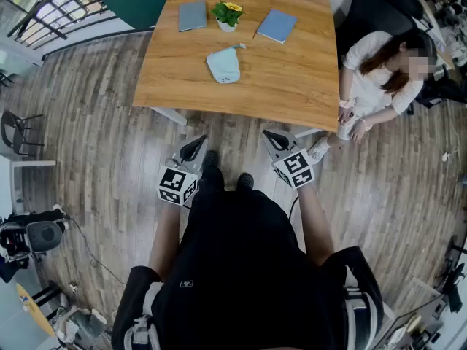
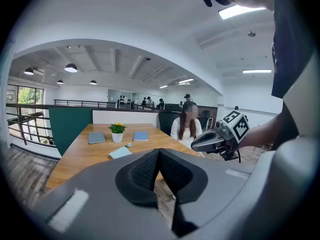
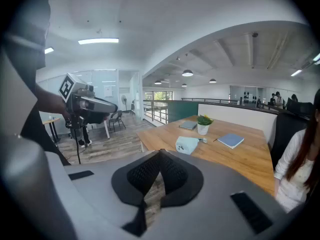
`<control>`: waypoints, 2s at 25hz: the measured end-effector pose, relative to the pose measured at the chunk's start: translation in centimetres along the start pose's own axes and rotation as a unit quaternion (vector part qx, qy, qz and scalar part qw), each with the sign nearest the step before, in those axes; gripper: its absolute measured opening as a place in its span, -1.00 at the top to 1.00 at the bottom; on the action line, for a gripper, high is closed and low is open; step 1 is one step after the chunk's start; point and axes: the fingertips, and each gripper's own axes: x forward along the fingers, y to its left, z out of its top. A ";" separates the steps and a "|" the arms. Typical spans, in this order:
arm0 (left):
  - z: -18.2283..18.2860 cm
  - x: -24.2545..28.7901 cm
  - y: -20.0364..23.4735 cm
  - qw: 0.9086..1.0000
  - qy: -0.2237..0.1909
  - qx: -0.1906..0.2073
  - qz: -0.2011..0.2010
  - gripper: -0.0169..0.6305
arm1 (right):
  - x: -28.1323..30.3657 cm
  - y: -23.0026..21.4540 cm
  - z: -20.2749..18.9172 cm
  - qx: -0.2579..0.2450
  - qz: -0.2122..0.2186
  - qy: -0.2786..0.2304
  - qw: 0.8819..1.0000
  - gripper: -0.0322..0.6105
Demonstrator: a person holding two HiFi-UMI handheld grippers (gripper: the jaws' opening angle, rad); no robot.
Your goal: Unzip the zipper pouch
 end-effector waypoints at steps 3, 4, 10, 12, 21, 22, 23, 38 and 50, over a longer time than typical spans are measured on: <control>0.1 0.4 -0.3 1.000 -0.003 0.002 -0.003 0.94 | -0.3 -0.2 -0.2 0.000 -0.001 -0.001 1.000 0.89; 0.2 0.5 -0.3 1.000 -0.003 0.003 -0.003 0.95 | -0.3 -0.3 -0.2 0.000 -0.001 -0.001 1.000 0.89; 0.6 0.7 -0.5 1.000 -0.005 0.006 -0.002 0.95 | -0.7 -1.1 0.4 0.009 -0.028 -0.019 0.999 0.89; 0.8 0.8 -0.7 1.000 -0.007 0.006 -0.001 0.95 | -0.9 -1.5 0.3 0.009 -0.032 -0.019 0.999 0.89; 0.6 0.8 -1.2 1.000 -0.002 0.009 -0.003 0.95 | -1.4 -0.9 -0.5 -0.009 -0.029 -0.019 0.999 0.89; 0.6 0.9 -1.3 1.000 -0.002 0.009 -0.003 0.95 | -1.5 -0.9 -0.7 -0.009 -0.029 -0.017 0.999 0.89; 0.6 0.9 -1.4 1.000 -0.002 0.010 -0.004 0.95 | -1.5 -0.9 -0.8 -0.009 -0.029 -0.016 0.999 0.89; 0.6 1.0 -1.8 1.000 0.000 0.006 0.012 0.95 | -1.9 -2.0 -0.9 -0.014 -0.031 -0.018 0.999 0.89; 0.7 1.6 0.9 1.000 0.002 -0.005 0.016 0.95 | 0.5 -2.9 -0.6 -0.014 -0.024 -0.001 1.000 0.89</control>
